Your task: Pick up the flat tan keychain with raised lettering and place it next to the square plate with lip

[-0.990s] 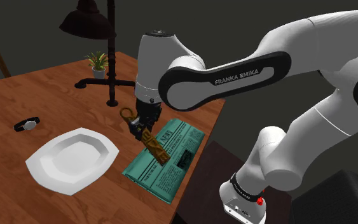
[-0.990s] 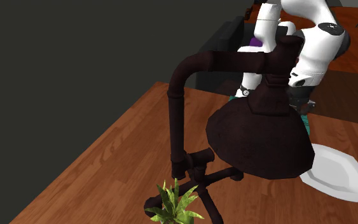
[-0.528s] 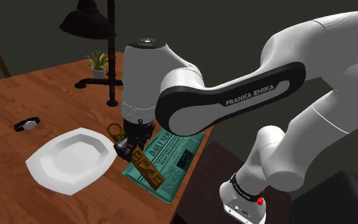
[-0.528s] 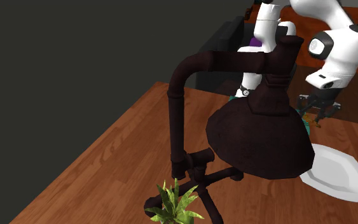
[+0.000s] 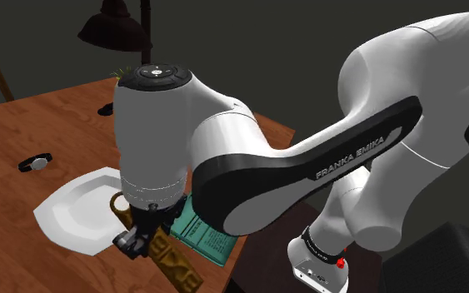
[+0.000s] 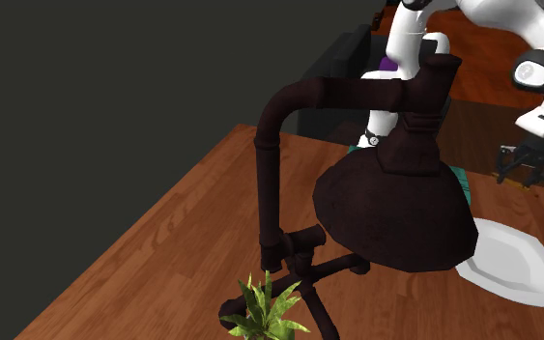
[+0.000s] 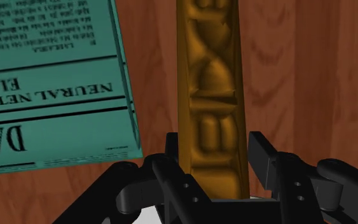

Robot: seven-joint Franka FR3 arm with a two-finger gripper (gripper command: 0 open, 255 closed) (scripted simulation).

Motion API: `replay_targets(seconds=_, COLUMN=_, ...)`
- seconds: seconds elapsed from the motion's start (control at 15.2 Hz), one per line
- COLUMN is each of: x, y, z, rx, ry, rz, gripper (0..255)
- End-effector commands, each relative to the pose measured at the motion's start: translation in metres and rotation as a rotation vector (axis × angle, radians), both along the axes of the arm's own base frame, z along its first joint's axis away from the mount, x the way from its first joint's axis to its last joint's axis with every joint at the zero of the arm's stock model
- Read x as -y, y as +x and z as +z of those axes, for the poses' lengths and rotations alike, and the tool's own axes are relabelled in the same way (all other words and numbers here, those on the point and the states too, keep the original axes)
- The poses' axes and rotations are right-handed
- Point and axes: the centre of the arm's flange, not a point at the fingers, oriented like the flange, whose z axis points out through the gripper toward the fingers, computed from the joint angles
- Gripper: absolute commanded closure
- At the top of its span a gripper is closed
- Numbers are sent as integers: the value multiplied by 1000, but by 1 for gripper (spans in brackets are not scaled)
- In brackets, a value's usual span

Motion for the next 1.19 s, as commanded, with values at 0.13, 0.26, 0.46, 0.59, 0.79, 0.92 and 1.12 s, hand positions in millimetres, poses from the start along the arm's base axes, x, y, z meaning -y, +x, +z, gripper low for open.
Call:
replay_targets(seconds=0.13, x=-46, y=-28, z=-2, rx=0, ry=0, rz=-2, gripper=255)
replay_targets(seconds=0.26, x=-69, y=-41, z=-2, rx=0, ry=0, rz=-2, gripper=255)
replay_targets(seconds=0.46, x=-103, y=-61, z=-2, rx=0, ry=0, rz=-2, gripper=255)
replay_targets(seconds=0.59, x=-126, y=-74, z=-2, rx=0, ry=0, rz=-2, gripper=255)
replay_targets(seconds=0.79, x=-141, y=-82, z=-12, rx=0, ry=0, rz=-2, gripper=255)
replay_targets(seconds=0.92, x=-141, y=-82, z=-23, rx=0, ry=0, rz=-2, gripper=255)
replay_targets(seconds=1.12, x=-141, y=-82, z=-39, rx=0, ry=0, rz=-2, gripper=255)
